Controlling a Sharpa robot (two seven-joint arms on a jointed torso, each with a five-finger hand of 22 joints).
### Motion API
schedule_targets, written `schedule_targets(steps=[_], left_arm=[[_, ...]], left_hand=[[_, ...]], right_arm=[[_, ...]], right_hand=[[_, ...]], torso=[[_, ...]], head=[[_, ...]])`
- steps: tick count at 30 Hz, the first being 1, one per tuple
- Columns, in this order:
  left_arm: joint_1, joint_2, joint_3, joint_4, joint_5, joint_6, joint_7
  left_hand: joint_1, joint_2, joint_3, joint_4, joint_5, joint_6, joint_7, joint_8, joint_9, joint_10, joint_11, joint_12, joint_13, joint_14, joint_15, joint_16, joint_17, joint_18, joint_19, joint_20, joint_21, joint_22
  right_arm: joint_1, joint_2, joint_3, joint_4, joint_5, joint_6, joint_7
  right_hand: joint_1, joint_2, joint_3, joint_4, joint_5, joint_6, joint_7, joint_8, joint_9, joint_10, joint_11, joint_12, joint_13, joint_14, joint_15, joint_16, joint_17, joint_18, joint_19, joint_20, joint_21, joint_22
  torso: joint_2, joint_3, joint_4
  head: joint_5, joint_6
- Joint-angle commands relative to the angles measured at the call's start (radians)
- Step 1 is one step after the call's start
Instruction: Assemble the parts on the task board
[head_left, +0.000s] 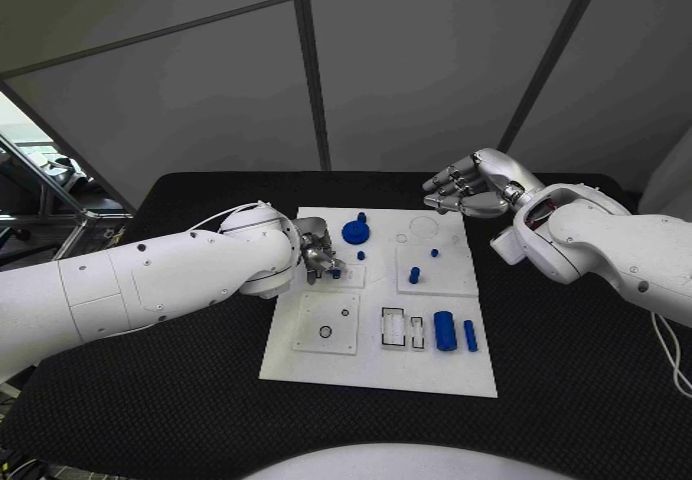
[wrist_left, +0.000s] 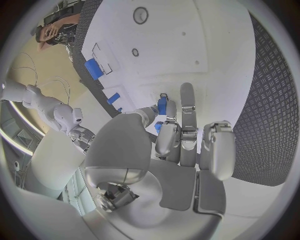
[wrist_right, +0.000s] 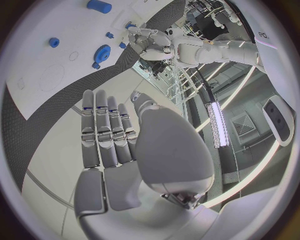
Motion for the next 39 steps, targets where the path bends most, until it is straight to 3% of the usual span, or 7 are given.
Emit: schedule_targets(steps=[1,29,39], left_arm=[[-0.001,-0.001,-0.002,0.001,-0.007,0.028,-0.015],[-0.001,-0.001,-0.003,0.003,-0.006,0.064,-0.024],[-0.001,0.012,-0.003,-0.015,0.01,0.097,-0.029]], left_hand=[[0.0,0.009,0.088,-0.083,0.001,-0.002,-0.006,0.004,0.001,0.007,-0.001,0.002,0.009,0.006,0.0,-0.006,0.002,-0.027,0.055,-0.006,0.004,0.151],[-0.013,0.002,0.112,-0.095,0.001,-0.004,-0.005,0.008,0.01,0.003,0.0,-0.005,0.002,0.006,0.0,-0.009,0.004,-0.027,0.055,-0.007,0.003,0.151],[-0.107,0.01,0.079,-0.041,-0.003,0.013,-0.01,0.025,0.029,0.005,-0.002,-0.003,0.004,0.009,-0.001,-0.012,0.008,-0.027,0.056,-0.009,0.004,0.154]], right_arm=[[0.002,0.001,0.001,0.002,-0.002,0.007,0.008],[0.002,0.003,0.001,0.001,-0.002,0.009,0.007],[0.002,0.004,0.001,0.0,-0.002,0.009,0.007]], right_hand=[[-0.009,0.001,0.0,-0.003,0.004,-0.009,-0.001,-0.001,0.0,-0.005,-0.001,0.0,-0.001,-0.001,0.009,-0.003,-0.001,0.01,0.004,0.001,-0.003,-0.001],[-0.012,0.002,-0.001,-0.002,0.004,-0.009,-0.001,-0.001,0.0,-0.005,-0.001,0.0,-0.001,-0.001,0.009,-0.003,-0.002,0.011,0.005,0.001,-0.005,-0.002],[-0.019,0.003,-0.003,0.001,0.004,-0.009,-0.001,-0.001,0.0,-0.006,-0.001,0.0,-0.002,-0.001,0.01,-0.003,-0.004,0.011,0.007,0.002,-0.009,-0.005]], torso=[[0.0,0.0006,-0.0001],[0.0,0.0006,-0.0003],[-0.001,0.0009,0.0001]], head=[[0.0,-0.002],[0.002,-0.008],[0.0,-0.01]])
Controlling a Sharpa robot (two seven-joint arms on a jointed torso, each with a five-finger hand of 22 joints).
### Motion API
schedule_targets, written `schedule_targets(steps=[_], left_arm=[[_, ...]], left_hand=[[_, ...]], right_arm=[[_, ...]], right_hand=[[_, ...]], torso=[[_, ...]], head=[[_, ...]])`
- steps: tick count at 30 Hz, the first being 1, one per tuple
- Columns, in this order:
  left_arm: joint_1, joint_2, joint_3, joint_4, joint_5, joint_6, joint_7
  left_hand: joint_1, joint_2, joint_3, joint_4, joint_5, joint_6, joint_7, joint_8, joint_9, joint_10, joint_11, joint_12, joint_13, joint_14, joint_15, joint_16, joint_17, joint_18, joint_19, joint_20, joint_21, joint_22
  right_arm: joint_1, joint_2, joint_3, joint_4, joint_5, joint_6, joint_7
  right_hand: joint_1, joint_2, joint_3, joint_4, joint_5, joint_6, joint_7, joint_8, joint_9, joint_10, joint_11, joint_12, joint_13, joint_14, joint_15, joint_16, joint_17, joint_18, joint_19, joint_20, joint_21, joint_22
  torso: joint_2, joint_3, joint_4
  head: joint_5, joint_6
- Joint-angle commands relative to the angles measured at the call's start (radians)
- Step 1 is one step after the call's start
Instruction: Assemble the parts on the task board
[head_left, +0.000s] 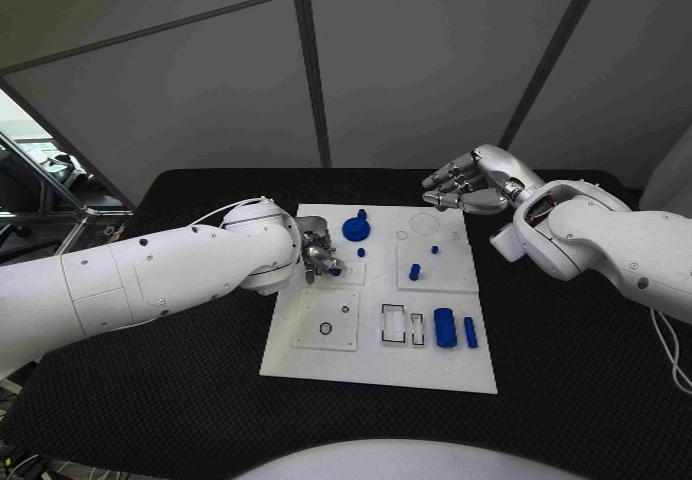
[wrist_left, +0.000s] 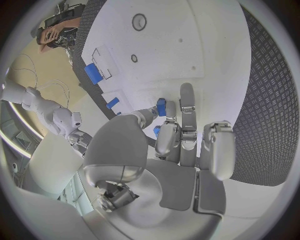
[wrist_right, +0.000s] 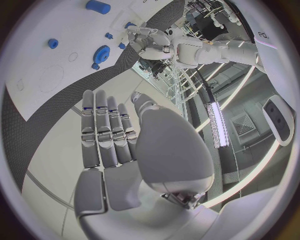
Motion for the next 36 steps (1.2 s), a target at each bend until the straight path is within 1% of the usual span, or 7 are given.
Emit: schedule_targets(steps=[1,7,11,18,22,29,36], left_arm=[[-0.003,0.005,-0.003,-0.005,0.01,0.045,-0.017],[-0.003,0.012,-0.003,-0.014,0.011,0.049,-0.019],[-0.003,0.017,-0.003,-0.018,0.011,0.05,-0.024],[-0.003,0.024,-0.003,-0.023,0.011,0.046,-0.027],[-0.003,0.026,-0.003,-0.025,0.011,0.044,-0.028],[-0.003,0.028,-0.003,-0.03,0.011,0.035,-0.028],[-0.003,0.024,-0.003,-0.03,0.011,0.032,-0.028]], left_hand=[[-0.018,0.001,-0.003,0.007,-0.002,0.017,-0.006,0.006,0.004,0.005,-0.003,0.002,0.004,0.009,-0.002,-0.006,0.001,-0.027,0.056,-0.009,0.004,0.155],[-0.053,-0.011,-0.041,0.023,-0.002,0.025,-0.009,0.015,0.014,0.008,-0.005,0.006,0.008,0.01,-0.003,-0.008,0.004,-0.028,0.057,-0.01,0.006,0.158],[-0.071,-0.004,-0.065,0.036,-0.002,0.029,-0.011,0.019,0.02,0.008,-0.006,0.007,0.009,0.01,-0.004,-0.009,0.005,-0.028,0.057,-0.011,0.006,0.159],[-0.089,-0.002,-0.104,0.048,-0.002,0.031,-0.012,0.024,0.028,0.009,-0.007,0.008,0.01,0.011,-0.004,-0.01,0.008,-0.029,0.058,-0.011,0.007,0.161],[-0.098,-0.001,-0.127,0.056,-0.002,0.032,-0.012,0.026,0.032,0.01,-0.007,0.009,0.011,0.011,-0.004,-0.011,0.009,-0.029,0.058,-0.011,0.007,0.162],[-0.121,0.003,-0.182,0.083,-0.002,0.034,-0.011,0.027,0.039,0.01,-0.006,0.01,0.012,0.012,-0.004,-0.013,0.011,-0.029,0.059,-0.011,0.008,0.164],[-0.141,-0.007,-0.248,0.11,-0.002,0.035,-0.012,0.028,0.046,0.011,-0.006,0.011,0.015,0.012,-0.004,-0.015,0.014,-0.029,0.06,-0.011,0.01,0.166]], right_arm=[[0.002,0.001,0.001,0.0,-0.002,0.005,0.008],[0.002,0.002,0.001,0.0,-0.002,0.006,0.008],[0.002,0.003,0.001,-0.001,-0.016,0.006,0.008],[0.002,0.004,0.001,-0.001,-0.038,0.008,0.008],[0.002,0.004,0.001,-0.001,-0.041,0.008,0.007],[0.002,0.005,0.001,-0.001,-0.042,0.009,0.007],[0.002,0.004,0.001,-0.001,-0.043,0.009,0.007]], right_hand=[[-0.008,-0.001,-0.003,0.001,0.004,-0.009,-0.001,-0.001,0.0,-0.006,-0.001,0.0,-0.001,0.003,0.006,-0.003,-0.002,0.011,0.007,0.002,-0.005,-0.002],[-0.008,-0.001,-0.003,0.001,0.004,-0.009,-0.001,-0.001,0.0,-0.006,-0.001,0.0,-0.001,0.003,0.006,-0.003,-0.002,0.011,0.007,0.002,-0.005,-0.002],[-0.011,-0.001,-0.005,0.002,0.004,-0.009,-0.001,-0.001,0.0,-0.006,0.0,0.0,-0.001,0.003,0.007,-0.003,-0.003,0.011,0.007,0.002,-0.007,-0.003],[-0.014,-0.002,-0.006,0.002,0.006,-0.01,-0.001,-0.001,0.0,-0.008,0.0,-0.001,-0.002,0.001,0.007,-0.004,-0.004,0.01,0.007,0.003,-0.009,-0.005],[-0.014,-0.002,-0.006,0.002,0.006,-0.01,-0.001,-0.001,0.0,-0.008,0.0,-0.001,-0.002,0.001,0.007,-0.004,-0.004,0.01,0.007,0.003,-0.009,-0.005],[-0.015,-0.002,-0.007,0.003,0.006,-0.01,-0.001,-0.001,0.0,-0.009,0.0,-0.001,-0.002,0.0,0.008,-0.004,-0.005,0.01,0.007,0.003,-0.011,-0.006],[-0.017,-0.002,-0.008,0.003,0.006,-0.01,-0.001,-0.001,0.0,-0.01,0.001,-0.001,-0.002,-0.001,0.008,-0.004,-0.006,0.01,0.007,0.004,-0.013,-0.007]], torso=[[0.0,-0.0001,0.0008],[0.0,-0.0001,0.0005],[-0.001,0.0,0.0002],[0.0,-0.0003,0.0009],[-0.001,0.0001,0.0003],[0.0,-0.0003,0.0003],[0.0,-0.001,0.0006]], head=[[-0.001,-0.001],[-0.001,-0.002],[-0.001,-0.003],[-0.001,-0.001],[-0.001,0.0],[-0.003,0.003],[-0.004,0.005]])
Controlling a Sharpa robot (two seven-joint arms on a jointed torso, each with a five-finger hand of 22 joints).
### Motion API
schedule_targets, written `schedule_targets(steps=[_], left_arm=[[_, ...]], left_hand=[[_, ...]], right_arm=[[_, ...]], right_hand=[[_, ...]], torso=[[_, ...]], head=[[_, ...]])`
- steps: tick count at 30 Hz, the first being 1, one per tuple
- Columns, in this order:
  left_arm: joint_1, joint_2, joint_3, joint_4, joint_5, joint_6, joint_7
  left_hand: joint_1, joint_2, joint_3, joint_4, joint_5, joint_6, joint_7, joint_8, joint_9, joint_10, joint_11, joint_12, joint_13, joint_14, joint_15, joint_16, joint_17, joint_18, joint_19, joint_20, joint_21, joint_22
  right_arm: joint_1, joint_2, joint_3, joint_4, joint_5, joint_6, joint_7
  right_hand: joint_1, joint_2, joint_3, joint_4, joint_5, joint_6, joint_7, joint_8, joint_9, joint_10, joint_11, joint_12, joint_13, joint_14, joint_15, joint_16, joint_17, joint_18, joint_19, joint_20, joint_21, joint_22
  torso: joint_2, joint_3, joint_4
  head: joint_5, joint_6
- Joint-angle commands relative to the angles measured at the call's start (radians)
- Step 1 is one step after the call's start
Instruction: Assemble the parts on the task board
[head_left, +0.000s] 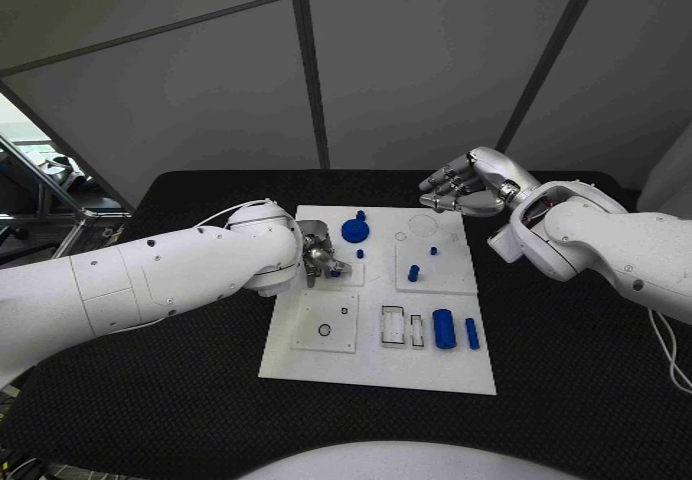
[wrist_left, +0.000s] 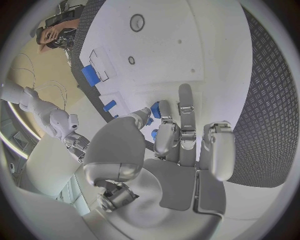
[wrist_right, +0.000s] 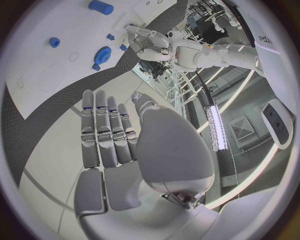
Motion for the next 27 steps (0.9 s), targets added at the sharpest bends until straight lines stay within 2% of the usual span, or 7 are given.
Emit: schedule_targets(steps=[1,9,12,19,23,26,27], left_arm=[[-0.001,-0.003,-0.001,0.002,0.005,0.004,-0.01],[-0.001,-0.016,0.001,0.016,0.005,0.0,-0.009],[-0.001,-0.023,0.006,0.022,0.005,-0.002,-0.009],[-0.001,-0.034,0.041,0.036,0.004,-0.006,-0.008],[-0.001,-0.046,0.069,0.049,0.004,-0.002,-0.008],[0.001,-0.059,0.094,0.059,0.004,0.025,-0.012],[0.002,-0.061,0.099,0.06,0.004,0.033,-0.014]], left_hand=[[-0.014,-0.002,-0.025,0.008,-0.003,0.005,0.004,0.004,0.002,0.008,-0.002,0.004,0.016,0.009,0.0,-0.004,0.002,-0.03,0.057,-0.007,0.006,0.167],[-0.029,-0.011,-0.102,0.041,-0.002,0.009,0.002,0.006,0.01,0.009,-0.003,0.006,0.018,0.01,-0.001,-0.006,0.005,-0.03,0.058,-0.008,0.008,0.171],[-0.039,-0.023,-0.138,0.047,-0.002,0.009,0.002,0.005,0.012,0.012,-0.003,0.009,0.022,0.01,-0.001,-0.007,0.006,-0.03,0.059,-0.008,0.008,0.172],[-0.066,-0.012,-0.207,0.048,-0.002,0.009,0.002,0.003,0.016,0.012,-0.003,0.01,0.023,0.011,-0.001,-0.01,0.008,-0.03,0.059,-0.008,0.008,0.172],[-0.063,-0.008,-0.218,0.047,-0.002,0.009,0.002,0.002,0.017,0.012,-0.003,0.009,0.022,0.011,-0.001,-0.01,0.009,-0.03,0.058,-0.008,0.006,0.17],[-0.05,-0.002,-0.231,0.045,-0.002,0.004,0.003,-0.001,0.018,0.006,-0.002,0.001,0.014,0.011,0.0,-0.011,0.01,-0.027,0.053,-0.007,-0.003,0.16],[-0.046,-0.001,-0.235,0.045,-0.002,0.003,0.004,-0.002,0.018,0.005,-0.001,0.0,0.012,0.011,0.0,-0.012,0.01,-0.026,0.051,-0.007,-0.006,0.156]], right_arm=[[0.002,0.0,0.001,0.001,-0.006,0.005,0.007],[0.002,0.0,0.001,-0.001,-0.006,0.006,0.008],[0.002,0.001,0.001,-0.002,-0.006,0.006,0.008],[0.002,0.001,0.001,-0.005,-0.006,0.005,0.009],[0.002,0.001,0.001,-0.007,-0.006,0.005,0.009],[0.002,0.001,0.001,-0.009,-0.006,0.004,0.009],[0.002,0.001,0.001,-0.009,-0.006,0.004,0.009]], right_hand=[[-0.009,-0.002,-0.006,0.001,0.006,-0.007,0.002,-0.001,0.0,-0.01,0.001,-0.001,-0.001,-0.001,0.008,-0.004,-0.001,0.01,0.003,0.0,-0.004,-0.001],[-0.011,-0.002,-0.007,0.001,0.006,-0.007,0.003,-0.001,0.0,-0.01,0.001,-0.001,-0.001,-0.002,0.009,-0.004,-0.002,0.01,0.004,0.0,-0.006,-0.002],[-0.011,-0.002,-0.007,0.001,0.006,-0.007,0.003,-0.001,0.0,-0.01,0.001,-0.001,-0.001,-0.002,0.009,-0.004,-0.002,0.01,0.004,0.0,-0.006,-0.002],[-0.011,-0.002,-0.007,0.001,0.006,-0.007,0.003,-0.001,0.0,-0.01,0.001,-0.001,-0.001,-0.002,0.009,-0.004,-0.002,0.01,0.004,0.0,-0.006,-0.002],[-0.014,-0.002,-0.008,0.002,0.007,-0.008,0.003,-0.001,0.0,-0.011,0.001,0.0,-0.001,-0.003,0.009,-0.004,-0.003,0.01,0.004,0.001,-0.008,-0.003],[-0.014,-0.002,-0.008,0.002,0.007,-0.008,0.003,-0.001,0.0,-0.011,0.001,0.0,-0.001,-0.003,0.009,-0.004,-0.003,0.01,0.004,0.001,-0.008,-0.003],[-0.014,-0.002,-0.008,0.002,0.007,-0.008,0.003,-0.001,0.0,-0.011,0.001,0.0,-0.001,-0.003,0.009,-0.004,-0.003,0.01,0.004,0.001,-0.008,-0.003]], torso=[[0.0,-0.0002,0.0],[-0.001,-0.0004,0.0011],[-0.001,-0.0001,0.0007],[0.0,0.0002,-0.0001],[0.001,0.0007,0.0007],[0.0,0.0008,0.0009],[0.0,0.0006,0.0009]], head=[[0.0,0.0],[-0.001,-0.001],[-0.001,-0.002],[-0.001,0.001],[-0.002,0.003],[-0.002,0.004],[-0.002,0.004]])
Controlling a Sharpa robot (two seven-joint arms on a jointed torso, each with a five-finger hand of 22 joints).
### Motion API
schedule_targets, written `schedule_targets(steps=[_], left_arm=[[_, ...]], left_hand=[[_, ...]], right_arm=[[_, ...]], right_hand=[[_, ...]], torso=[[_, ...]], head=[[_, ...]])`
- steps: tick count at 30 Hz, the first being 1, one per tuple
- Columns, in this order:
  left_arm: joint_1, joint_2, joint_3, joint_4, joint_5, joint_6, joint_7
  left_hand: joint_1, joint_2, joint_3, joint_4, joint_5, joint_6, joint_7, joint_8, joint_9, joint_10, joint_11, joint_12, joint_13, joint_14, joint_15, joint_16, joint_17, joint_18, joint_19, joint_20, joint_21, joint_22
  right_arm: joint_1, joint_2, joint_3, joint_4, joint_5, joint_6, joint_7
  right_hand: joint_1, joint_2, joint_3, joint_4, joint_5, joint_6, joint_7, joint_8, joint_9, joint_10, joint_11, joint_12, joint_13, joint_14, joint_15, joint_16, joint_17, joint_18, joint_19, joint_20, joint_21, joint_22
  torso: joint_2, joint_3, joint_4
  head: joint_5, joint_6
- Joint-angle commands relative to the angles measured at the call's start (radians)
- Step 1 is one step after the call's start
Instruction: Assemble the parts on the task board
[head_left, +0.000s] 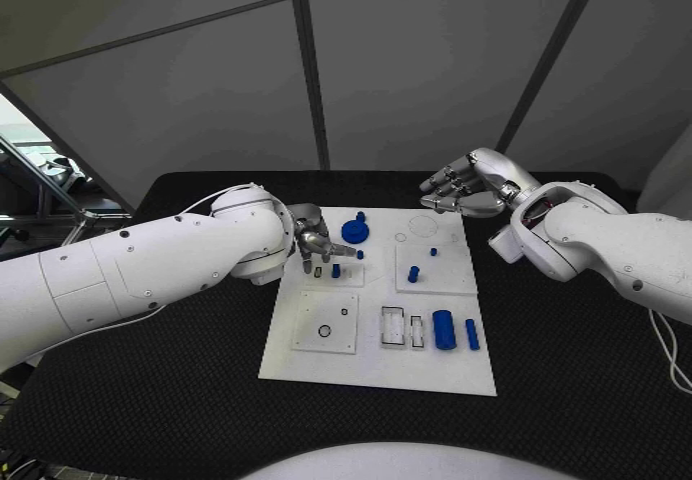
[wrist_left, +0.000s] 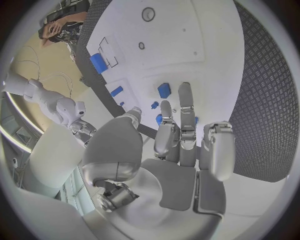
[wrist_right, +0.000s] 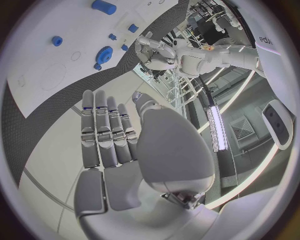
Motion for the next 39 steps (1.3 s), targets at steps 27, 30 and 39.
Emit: schedule_targets(steps=[27,30,39], left_arm=[[0.094,0.139,0.008,-0.381,0.018,0.232,0.024],[0.094,0.157,0.0,-0.41,0.018,0.246,0.032],[0.088,0.194,-0.014,-0.465,0.018,0.261,0.06]], left_hand=[[0.146,0.063,-0.116,-0.001,-0.002,-0.064,0.047,-0.135,-0.107,-0.088,0.039,-0.119,-0.105,-0.006,0.023,-0.016,0.004,-0.006,0.011,0.014,-0.08,0.08],[0.151,0.067,-0.119,-0.002,-0.002,-0.062,0.047,-0.138,-0.111,-0.088,0.04,-0.118,-0.105,-0.006,0.023,-0.017,0.004,-0.007,0.012,0.014,-0.08,0.082],[0.165,0.077,-0.124,-0.004,-0.002,-0.058,0.048,-0.144,-0.121,-0.09,0.04,-0.118,-0.106,-0.008,0.024,-0.018,0.004,-0.007,0.013,0.014,-0.079,0.084]], right_arm=[[0.002,0.004,0.001,-0.004,-0.003,0.0,0.007],[0.002,0.005,0.001,-0.004,-0.003,0.0,0.006],[0.002,0.008,0.001,-0.007,-0.003,0.0,0.007]], right_hand=[[-0.01,0.005,-0.006,-0.001,0.009,-0.004,-0.001,0.0,0.0,-0.008,-0.003,0.0,-0.002,0.0,0.005,-0.004,-0.003,0.01,0.005,0.001,-0.005,-0.003],[-0.009,0.005,-0.006,-0.002,0.011,-0.004,-0.001,0.0,0.0,-0.008,-0.003,0.0,-0.002,0.0,0.005,-0.004,-0.003,0.011,0.005,0.001,-0.006,-0.004],[-0.009,0.005,-0.006,-0.002,0.012,-0.005,-0.001,0.0,0.0,-0.008,-0.003,0.0,-0.002,0.0,0.005,-0.004,-0.003,0.011,0.005,0.001,-0.006,-0.004]], torso=[[0.003,0.0002,0.0002],[0.003,-0.0002,-0.0014],[0.002,-0.0009,-0.0011]], head=[[0.006,0.007],[0.007,0.005],[0.006,0.002]])
